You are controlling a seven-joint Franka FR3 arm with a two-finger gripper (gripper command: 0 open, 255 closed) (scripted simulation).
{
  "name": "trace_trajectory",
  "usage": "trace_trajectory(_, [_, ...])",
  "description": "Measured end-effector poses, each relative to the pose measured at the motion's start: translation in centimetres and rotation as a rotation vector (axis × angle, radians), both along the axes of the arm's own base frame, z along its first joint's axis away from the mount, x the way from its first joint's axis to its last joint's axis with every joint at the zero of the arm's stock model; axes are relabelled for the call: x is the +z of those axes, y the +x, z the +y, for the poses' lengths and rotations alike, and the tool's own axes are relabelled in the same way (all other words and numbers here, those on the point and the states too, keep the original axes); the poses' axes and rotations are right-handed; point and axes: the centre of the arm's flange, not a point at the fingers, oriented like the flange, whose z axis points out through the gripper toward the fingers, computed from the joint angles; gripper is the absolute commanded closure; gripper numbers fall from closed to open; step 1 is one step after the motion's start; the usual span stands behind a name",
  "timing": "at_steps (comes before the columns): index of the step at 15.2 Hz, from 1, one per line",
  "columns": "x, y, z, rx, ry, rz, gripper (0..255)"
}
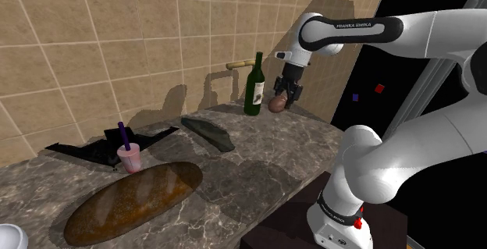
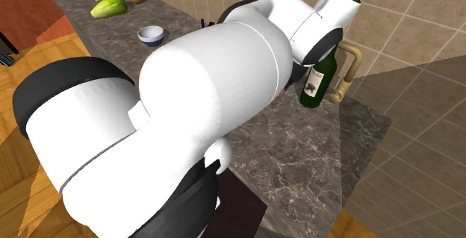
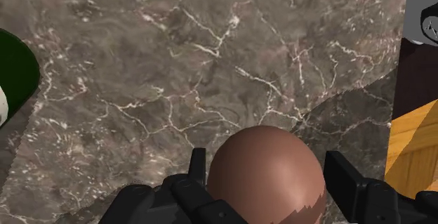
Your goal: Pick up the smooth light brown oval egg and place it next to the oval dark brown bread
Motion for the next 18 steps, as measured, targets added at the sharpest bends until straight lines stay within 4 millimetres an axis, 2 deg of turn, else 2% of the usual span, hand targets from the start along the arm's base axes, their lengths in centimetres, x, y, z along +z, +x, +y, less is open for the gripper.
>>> trace_trajectory(3, [0.2, 2.1, 2.4, 0.0, 0.0, 0.0, 255])
trace_trajectory(13, [-0.1, 10.4, 12.9, 0.001, 0.0, 0.001, 255])
trace_trajectory(18, [0.4, 14.7, 17.6, 0.001, 0.0, 0.0, 255])
